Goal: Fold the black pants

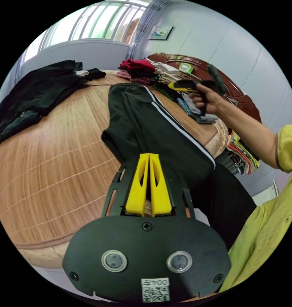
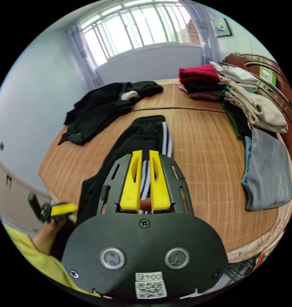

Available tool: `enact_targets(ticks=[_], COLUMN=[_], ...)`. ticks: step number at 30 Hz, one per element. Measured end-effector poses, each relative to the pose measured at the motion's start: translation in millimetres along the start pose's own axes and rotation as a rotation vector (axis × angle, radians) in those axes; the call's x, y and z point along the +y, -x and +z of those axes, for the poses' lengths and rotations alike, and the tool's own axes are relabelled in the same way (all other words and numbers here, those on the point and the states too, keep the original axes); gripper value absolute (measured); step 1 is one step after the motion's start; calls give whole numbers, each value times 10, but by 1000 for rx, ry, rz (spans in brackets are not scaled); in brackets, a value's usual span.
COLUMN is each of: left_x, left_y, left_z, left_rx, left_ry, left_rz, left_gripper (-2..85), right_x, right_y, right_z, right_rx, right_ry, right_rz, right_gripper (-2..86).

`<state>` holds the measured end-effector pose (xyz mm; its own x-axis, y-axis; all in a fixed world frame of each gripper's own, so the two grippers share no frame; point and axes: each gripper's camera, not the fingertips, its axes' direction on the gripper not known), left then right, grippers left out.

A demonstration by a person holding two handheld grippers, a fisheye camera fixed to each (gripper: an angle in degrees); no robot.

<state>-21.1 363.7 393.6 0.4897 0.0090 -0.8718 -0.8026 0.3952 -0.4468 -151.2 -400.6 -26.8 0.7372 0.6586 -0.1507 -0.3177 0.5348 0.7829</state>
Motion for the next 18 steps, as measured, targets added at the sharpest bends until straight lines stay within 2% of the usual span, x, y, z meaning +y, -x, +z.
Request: enact_targets(ticks=[3, 5, 7, 11, 14, 18], left_x=[-67, -67, -67, -158, -276, -441], left_y=[86, 103, 38, -309, -454, -631], left_z=[-426, -510, -484, -336, -97, 101], left_rx=[26, 174, 222, 114, 103, 14], left_ry=[-49, 24, 110, 275, 367, 427], left_rz=[-10, 35, 83, 295, 407, 539], left_gripper=[11, 17, 26, 62, 91, 125], right_x=[434, 811, 1004, 942, 658, 344], right_y=[379, 670, 850, 1135, 1269, 1432], right_z=[-321, -391, -339, -25, 229, 634], right_rx=[-104, -109, -72, 59, 185, 247], right_ry=[85, 150, 195, 364, 482, 706], right_rz=[-81, -108, -111, -146, -199, -300], right_gripper=[55, 54, 50, 30, 6, -4])
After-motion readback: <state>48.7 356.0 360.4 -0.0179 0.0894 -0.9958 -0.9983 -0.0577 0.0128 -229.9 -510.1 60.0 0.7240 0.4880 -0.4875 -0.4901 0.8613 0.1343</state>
